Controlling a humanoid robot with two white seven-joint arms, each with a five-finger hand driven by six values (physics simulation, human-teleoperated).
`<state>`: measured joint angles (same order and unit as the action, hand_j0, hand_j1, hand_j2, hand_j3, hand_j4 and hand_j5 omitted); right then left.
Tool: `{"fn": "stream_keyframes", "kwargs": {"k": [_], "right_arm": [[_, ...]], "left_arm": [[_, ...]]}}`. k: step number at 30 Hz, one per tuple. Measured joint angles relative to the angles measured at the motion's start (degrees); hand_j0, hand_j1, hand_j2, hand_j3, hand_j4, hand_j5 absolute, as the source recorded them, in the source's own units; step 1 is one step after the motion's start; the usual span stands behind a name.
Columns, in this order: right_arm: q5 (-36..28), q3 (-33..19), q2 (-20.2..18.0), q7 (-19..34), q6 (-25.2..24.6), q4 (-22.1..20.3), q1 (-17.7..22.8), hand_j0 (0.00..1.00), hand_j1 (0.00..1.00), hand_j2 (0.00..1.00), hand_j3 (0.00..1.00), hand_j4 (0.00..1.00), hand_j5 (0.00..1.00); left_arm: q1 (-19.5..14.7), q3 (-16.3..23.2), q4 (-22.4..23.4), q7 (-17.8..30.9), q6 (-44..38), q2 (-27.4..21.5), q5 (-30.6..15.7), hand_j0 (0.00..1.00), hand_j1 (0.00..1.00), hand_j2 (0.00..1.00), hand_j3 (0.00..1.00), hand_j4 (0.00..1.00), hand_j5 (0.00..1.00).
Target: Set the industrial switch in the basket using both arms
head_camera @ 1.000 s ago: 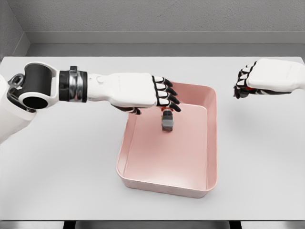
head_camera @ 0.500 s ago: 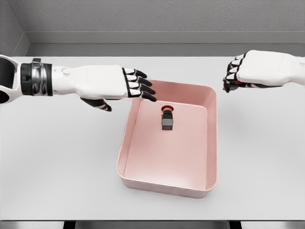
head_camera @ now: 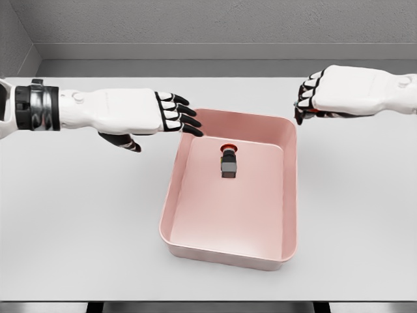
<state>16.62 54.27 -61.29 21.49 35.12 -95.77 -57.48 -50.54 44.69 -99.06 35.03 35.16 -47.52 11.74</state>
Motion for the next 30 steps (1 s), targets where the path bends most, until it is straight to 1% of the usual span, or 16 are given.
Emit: {"fn": "stream_keyframes", "kwargs": {"k": [6, 9, 14, 23, 30], "right_arm": [[-0.01, 0.02, 2.19, -0.01, 0.0, -0.12, 0.0, 0.47, 0.47, 0.47, 0.47, 0.47, 0.47], [0.01, 0.03, 2.94, 0.0, 0.01, -0.18, 0.0, 0.47, 0.47, 0.47, 0.47, 0.47, 0.47], [-0.12, 0.23, 4.08, -0.08, 0.0, -0.28, 0.0, 0.47, 0.47, 0.47, 0.47, 0.47, 0.47], [-0.65, 0.44, 4.76, -0.41, 0.0, -0.54, -0.35, 0.47, 0.47, 0.47, 0.47, 0.47, 0.47], [-0.71, 2.03, 7.05, -0.35, 0.01, -0.64, -1.05, 0.48, 0.48, 0.48, 0.48, 0.48, 0.48]], "left_arm": [[0.09, -0.14, 0.3, 0.0, 0.0, -5.05, -0.86, 1.0, 1.0, 1.0, 1.0, 1.0, 1.0], [0.18, -0.18, 0.5, 0.0, 0.01, -6.52, -1.09, 1.0, 1.0, 1.0, 1.0, 1.0, 1.0], [0.09, -0.21, 0.54, 0.0, 0.0, -6.74, -1.82, 1.0, 1.0, 1.0, 1.0, 1.0, 1.0], [0.0, -0.17, 0.46, 0.0, 0.0, -6.67, -3.11, 1.0, 1.0, 1.0, 1.0, 1.0, 1.0], [-0.17, -0.24, 0.45, 0.0, 0.0, -7.01, -3.56, 1.0, 1.0, 1.0, 1.0, 1.0, 1.0]]}}
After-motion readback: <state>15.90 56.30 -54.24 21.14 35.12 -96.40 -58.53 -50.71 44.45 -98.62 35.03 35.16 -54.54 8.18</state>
